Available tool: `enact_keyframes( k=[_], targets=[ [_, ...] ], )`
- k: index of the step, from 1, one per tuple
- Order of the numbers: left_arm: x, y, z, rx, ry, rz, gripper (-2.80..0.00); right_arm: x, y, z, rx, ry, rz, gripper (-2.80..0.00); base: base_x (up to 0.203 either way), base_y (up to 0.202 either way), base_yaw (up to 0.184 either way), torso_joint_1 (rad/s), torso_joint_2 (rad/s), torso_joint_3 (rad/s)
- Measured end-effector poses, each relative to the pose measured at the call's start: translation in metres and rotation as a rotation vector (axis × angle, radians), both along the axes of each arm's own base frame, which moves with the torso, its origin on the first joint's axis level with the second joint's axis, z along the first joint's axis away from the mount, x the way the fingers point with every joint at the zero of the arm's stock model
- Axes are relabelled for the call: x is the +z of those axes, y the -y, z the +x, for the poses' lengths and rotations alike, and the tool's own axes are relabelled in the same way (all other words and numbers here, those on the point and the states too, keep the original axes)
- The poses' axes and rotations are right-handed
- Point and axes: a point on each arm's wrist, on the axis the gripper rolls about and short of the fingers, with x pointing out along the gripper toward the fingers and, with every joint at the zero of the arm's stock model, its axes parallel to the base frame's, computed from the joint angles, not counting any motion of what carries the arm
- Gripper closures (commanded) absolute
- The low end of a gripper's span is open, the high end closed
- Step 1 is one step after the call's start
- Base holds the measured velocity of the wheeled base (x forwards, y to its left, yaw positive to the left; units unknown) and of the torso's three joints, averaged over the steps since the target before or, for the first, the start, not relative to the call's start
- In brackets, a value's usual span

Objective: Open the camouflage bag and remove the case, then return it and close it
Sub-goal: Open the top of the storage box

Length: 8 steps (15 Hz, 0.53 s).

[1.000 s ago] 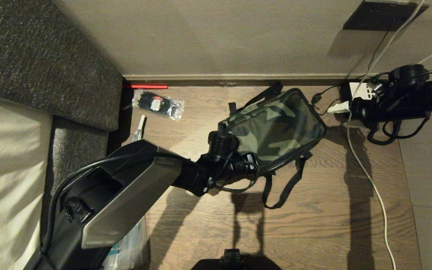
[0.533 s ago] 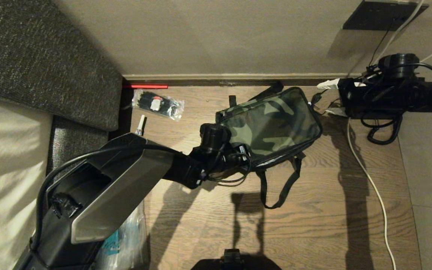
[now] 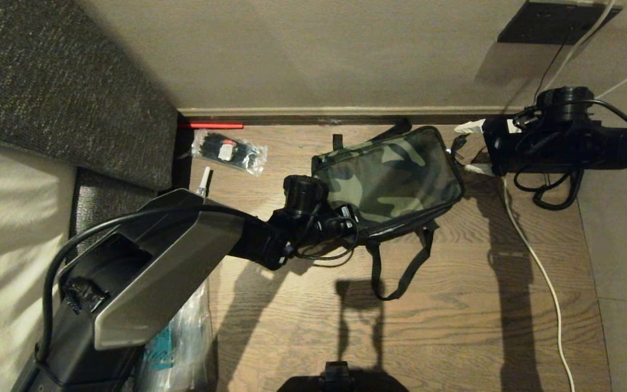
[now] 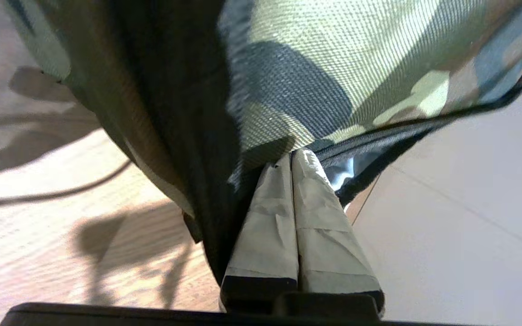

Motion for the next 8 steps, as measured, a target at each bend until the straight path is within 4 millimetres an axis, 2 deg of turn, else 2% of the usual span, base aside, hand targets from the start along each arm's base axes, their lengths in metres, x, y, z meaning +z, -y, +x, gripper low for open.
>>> enact_keyframes(
  k=[8],
  targets=[
    [0.003,-0.018,0.006,0.034,0.001,0.01,0.0,-0.005,-0.005,0.006,-0.045,-0.02,0.06,-2.8,0.0,0.0,0.0,0.0,0.0,0.0]
  ],
)
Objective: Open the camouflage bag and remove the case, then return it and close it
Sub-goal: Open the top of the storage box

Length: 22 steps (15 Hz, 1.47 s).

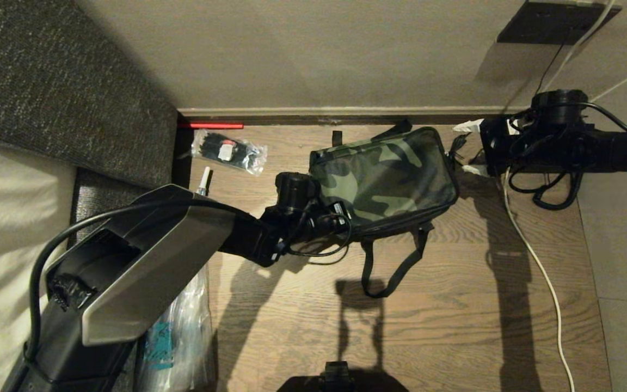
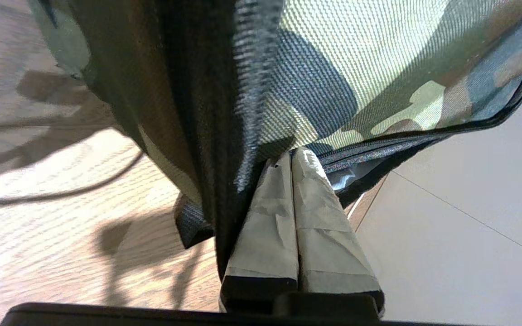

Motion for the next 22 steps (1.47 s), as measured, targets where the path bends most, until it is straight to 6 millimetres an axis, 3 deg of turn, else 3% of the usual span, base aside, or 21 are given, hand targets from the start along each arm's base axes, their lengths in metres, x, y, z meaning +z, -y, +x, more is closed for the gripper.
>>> enact_keyframes(
  k=[4,14,15,18,22],
  targets=[
    [0.002,-0.029,0.015,0.059,0.007,0.005,0.0,-0.001,0.0,0.0,0.0,-0.003,0.0,-2.8,0.0,0.0,0.0,0.0,0.0,0.0],
    [0.011,-0.035,0.014,0.073,0.017,0.002,0.0,-0.003,-0.005,0.001,-0.039,-0.038,0.052,-2.8,0.0,0.0,0.0,0.0,0.0,0.0],
    [0.016,-0.03,0.01,0.064,0.022,-0.004,0.0,-0.004,-0.008,0.002,-0.067,-0.046,0.048,0.0,0.0,0.0,0.0,0.0,0.0,0.0],
    [0.043,-0.018,-0.006,0.033,0.058,-0.037,0.0,0.0,-0.014,0.001,-0.056,-0.057,0.101,0.0,0.0,0.0,0.0,0.0,0.0,0.0],
    [0.066,-0.022,-0.024,0.028,0.058,-0.072,0.0,0.006,-0.016,-0.004,-0.049,-0.075,0.112,0.0,0.0,0.0,0.0,0.0,0.0,0.0]
  ],
)
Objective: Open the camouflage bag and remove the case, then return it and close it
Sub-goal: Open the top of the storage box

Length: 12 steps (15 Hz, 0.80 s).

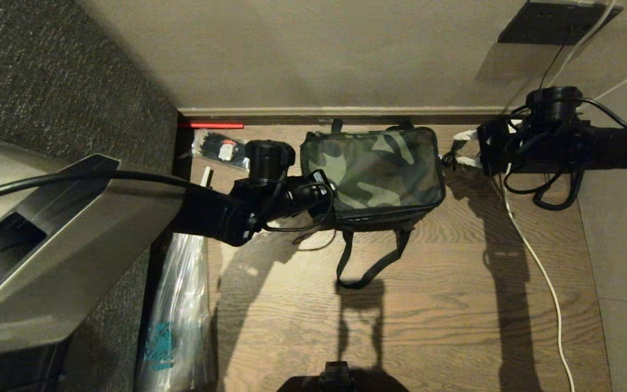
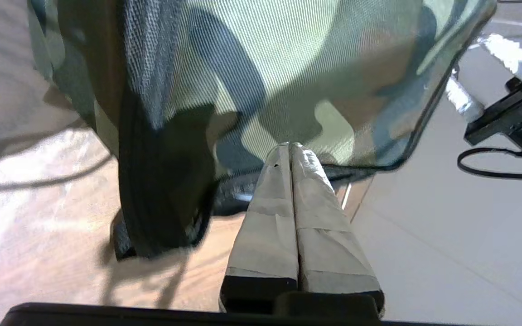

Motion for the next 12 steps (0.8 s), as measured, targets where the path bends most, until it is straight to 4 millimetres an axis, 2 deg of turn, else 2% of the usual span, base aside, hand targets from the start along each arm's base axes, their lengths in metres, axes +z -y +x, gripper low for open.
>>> enact_keyframes(
  k=[7,8,12],
  targets=[
    [0.022,-0.007,-0.015,-0.004,0.022,-0.015,0.0,-0.003,-0.007,-0.004,0.008,-0.063,-0.012,0.0,0.0,0.0,0.0,0.0,0.0,0.0],
    [0.024,-0.008,-0.017,-0.004,0.025,-0.016,0.0,-0.003,-0.008,-0.004,0.008,-0.066,-0.012,-2.8,0.0,0.0,0.0,0.0,0.0,0.0],
    [0.034,-0.013,-0.023,-0.002,0.039,-0.026,0.0,-0.004,-0.01,-0.005,-0.025,-0.088,-0.015,-2.8,0.0,0.0,0.0,0.0,0.0,0.0]
  ],
)
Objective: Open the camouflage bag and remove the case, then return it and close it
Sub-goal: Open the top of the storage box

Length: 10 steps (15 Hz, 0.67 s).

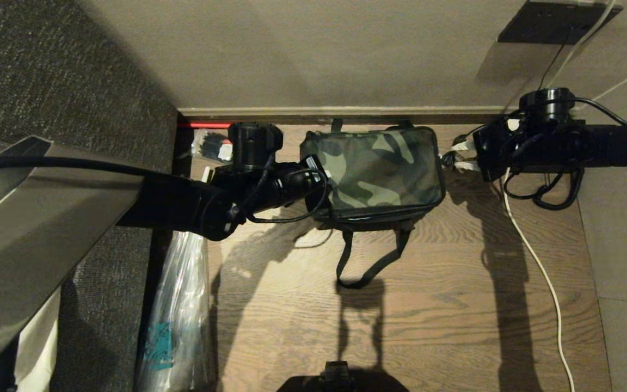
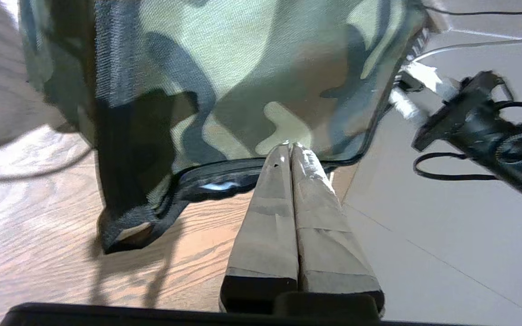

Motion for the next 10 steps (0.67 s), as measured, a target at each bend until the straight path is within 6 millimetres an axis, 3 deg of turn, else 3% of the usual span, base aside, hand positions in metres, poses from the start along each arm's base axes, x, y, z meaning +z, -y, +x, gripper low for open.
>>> enact_keyframes(
  k=[10],
  targets=[
    [0.007,-0.007,-0.001,0.023,0.016,-0.005,0.0,-0.002,-0.022,0.006,-0.08,-0.003,0.065,-2.8,0.0,0.0,0.0,0.0,0.0,0.0]
  ],
)
